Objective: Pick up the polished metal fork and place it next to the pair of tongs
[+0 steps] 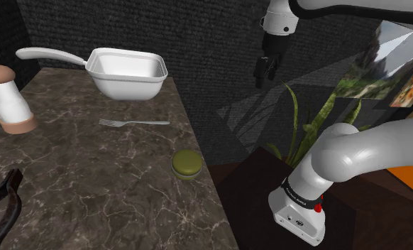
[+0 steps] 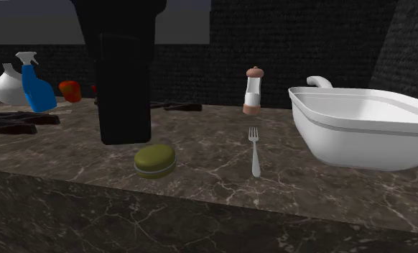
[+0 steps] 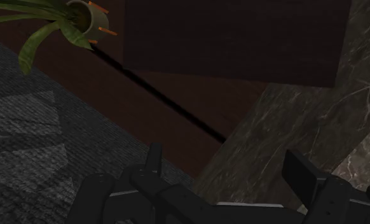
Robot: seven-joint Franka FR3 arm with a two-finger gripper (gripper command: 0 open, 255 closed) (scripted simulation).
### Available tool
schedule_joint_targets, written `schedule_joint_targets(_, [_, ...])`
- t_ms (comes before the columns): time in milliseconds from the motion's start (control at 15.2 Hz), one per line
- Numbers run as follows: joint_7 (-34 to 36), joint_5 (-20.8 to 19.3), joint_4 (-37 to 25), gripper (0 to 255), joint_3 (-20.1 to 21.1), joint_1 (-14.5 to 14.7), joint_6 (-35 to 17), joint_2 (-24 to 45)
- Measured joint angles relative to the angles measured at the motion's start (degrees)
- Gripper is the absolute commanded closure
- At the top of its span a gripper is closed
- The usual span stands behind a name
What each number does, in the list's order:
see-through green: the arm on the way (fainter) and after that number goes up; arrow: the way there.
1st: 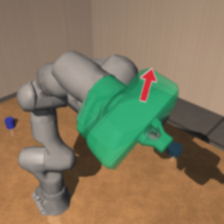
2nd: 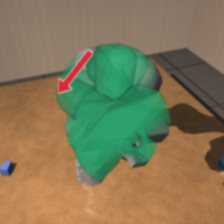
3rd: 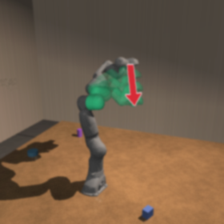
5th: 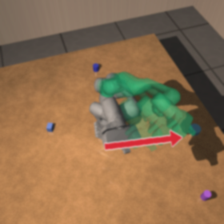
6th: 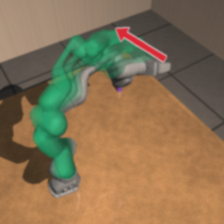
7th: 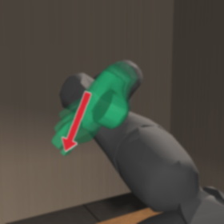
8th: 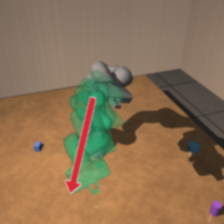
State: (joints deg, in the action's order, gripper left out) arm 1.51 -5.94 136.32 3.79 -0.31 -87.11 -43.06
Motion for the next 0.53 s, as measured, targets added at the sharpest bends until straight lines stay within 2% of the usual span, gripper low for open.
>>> schedule_joint_targets(264, [-0.98, 0.5, -0.57, 0, 0.23, 0.9, -2.85, 3.03])
schedule_joint_targets(528, [-2.23, 1.61, -1.79, 0, 1.19, 2.64, -9.44, 10.17])
